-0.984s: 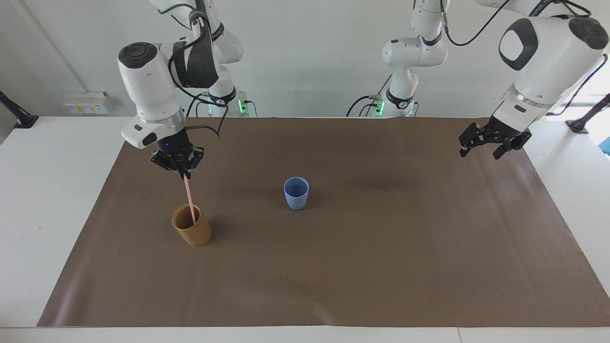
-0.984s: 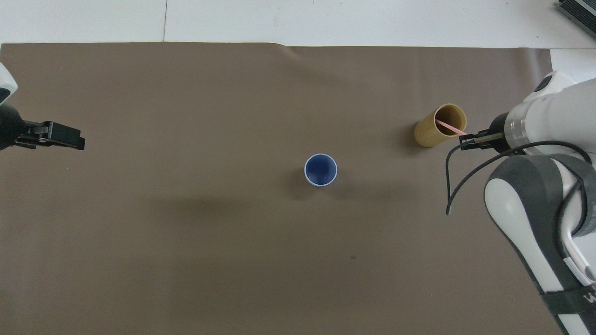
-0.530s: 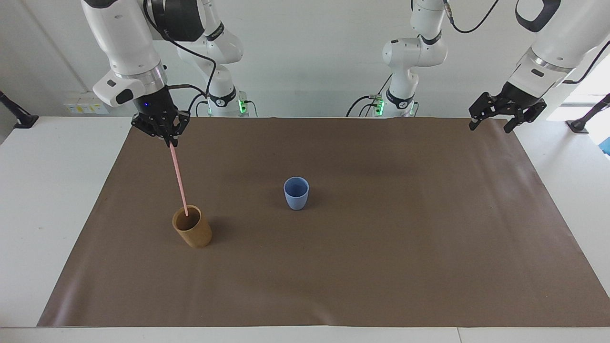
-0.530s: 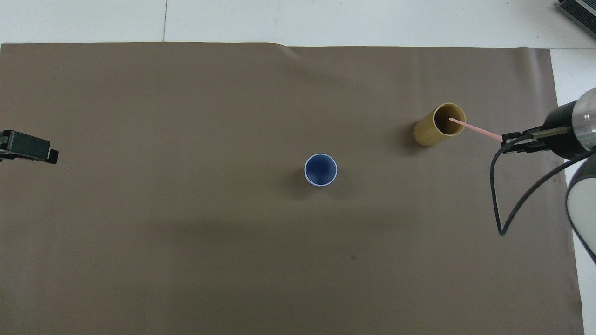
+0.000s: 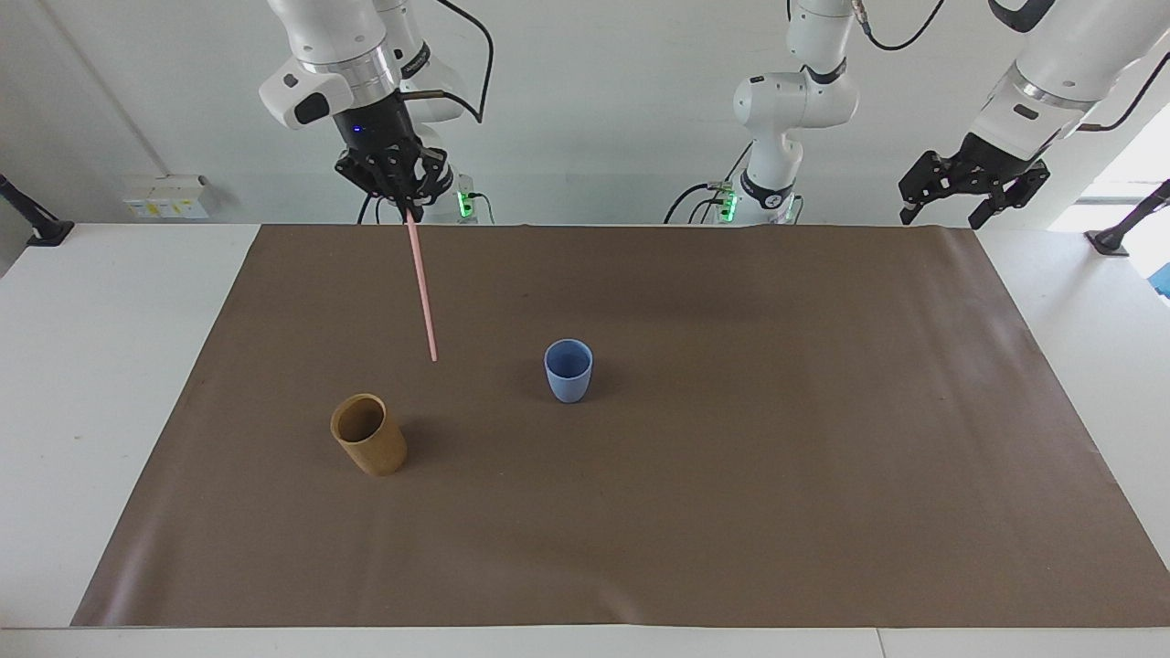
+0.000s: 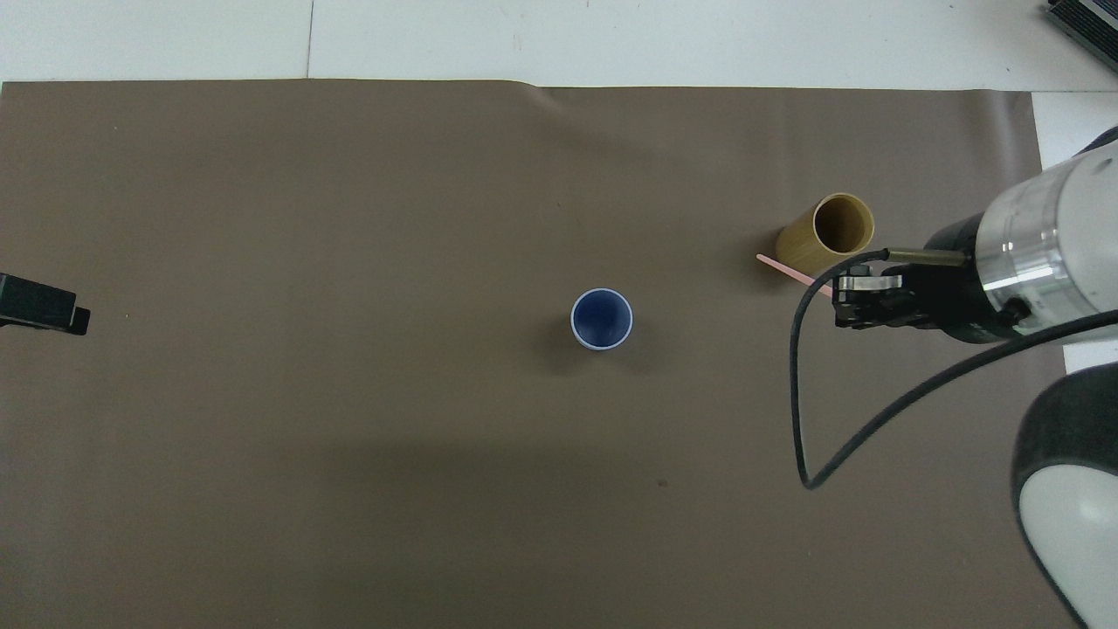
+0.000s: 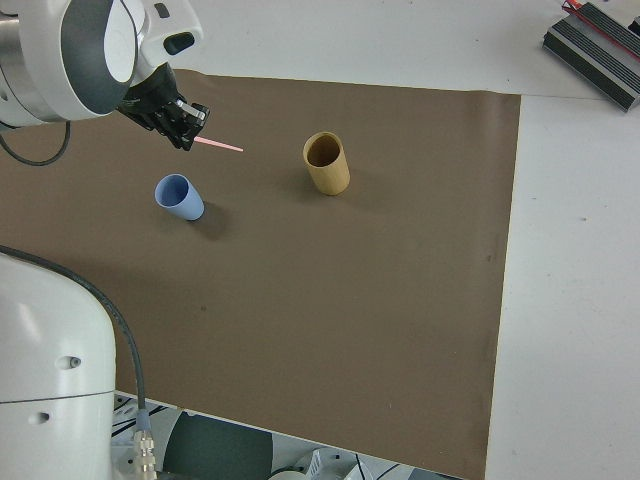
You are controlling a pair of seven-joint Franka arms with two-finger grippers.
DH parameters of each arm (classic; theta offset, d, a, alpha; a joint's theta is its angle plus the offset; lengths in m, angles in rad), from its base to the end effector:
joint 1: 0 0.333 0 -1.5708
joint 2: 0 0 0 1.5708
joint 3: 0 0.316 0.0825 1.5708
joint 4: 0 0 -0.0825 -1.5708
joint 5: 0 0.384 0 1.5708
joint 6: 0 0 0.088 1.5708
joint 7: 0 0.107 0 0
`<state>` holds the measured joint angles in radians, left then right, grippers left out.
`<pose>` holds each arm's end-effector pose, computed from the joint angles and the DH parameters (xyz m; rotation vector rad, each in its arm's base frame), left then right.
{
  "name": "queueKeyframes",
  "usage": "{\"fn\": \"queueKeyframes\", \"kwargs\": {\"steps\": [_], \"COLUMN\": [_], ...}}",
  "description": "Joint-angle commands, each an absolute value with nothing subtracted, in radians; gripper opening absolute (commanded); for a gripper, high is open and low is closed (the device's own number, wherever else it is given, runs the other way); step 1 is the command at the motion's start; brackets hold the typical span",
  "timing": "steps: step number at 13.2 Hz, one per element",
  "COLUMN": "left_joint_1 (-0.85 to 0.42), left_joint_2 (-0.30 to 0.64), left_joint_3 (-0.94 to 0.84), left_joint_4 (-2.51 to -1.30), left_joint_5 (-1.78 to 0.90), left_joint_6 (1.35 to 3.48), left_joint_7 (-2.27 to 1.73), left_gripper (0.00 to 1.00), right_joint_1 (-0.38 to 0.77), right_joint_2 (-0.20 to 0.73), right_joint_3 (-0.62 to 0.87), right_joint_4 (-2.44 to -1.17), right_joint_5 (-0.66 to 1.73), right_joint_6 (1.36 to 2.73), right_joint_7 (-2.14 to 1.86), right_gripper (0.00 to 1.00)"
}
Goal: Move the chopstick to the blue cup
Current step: 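Pull the pink chopstick from the tube and carry it toward the blue cup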
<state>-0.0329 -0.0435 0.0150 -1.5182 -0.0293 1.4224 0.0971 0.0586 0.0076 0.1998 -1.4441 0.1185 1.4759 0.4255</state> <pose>0.5251 -0.0127 0.6598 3.1033 -0.1843 -0.0794 0.5253 0.1524 0.6720 -3.0119 0.2330 0.0259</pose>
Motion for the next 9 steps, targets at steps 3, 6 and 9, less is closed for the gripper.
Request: {"fn": "queueKeyframes", "kwargs": {"steps": [3, 6, 9], "left_joint_1": [-0.026, -0.026, -0.029], "left_joint_2": [-0.069, -0.069, -0.067], "left_joint_3": [0.015, 0.017, 0.015], "left_joint_4": [-1.548, -1.548, -1.548], "left_joint_5": [-0.009, -0.009, -0.009], "left_joint_6": [1.404, 1.404, 1.407], "left_joint_7": [0.098, 0.097, 0.097], "left_gripper": [1.00, 1.00, 1.00], "right_joint_1": [0.181, 0.236, 0.241], "right_joint_2": [0.081, 0.133, 0.164], "right_joint_3": [0.202, 0.204, 0.202], "right_joint_4": [-1.408, -1.411, -1.417], "right_joint_5": [0.210, 0.234, 0.293], "right_joint_6": [1.512, 1.561, 1.585], "right_joint_7": [0.704, 0.810, 0.850], "right_gripper": [0.00, 0.00, 0.00]}}
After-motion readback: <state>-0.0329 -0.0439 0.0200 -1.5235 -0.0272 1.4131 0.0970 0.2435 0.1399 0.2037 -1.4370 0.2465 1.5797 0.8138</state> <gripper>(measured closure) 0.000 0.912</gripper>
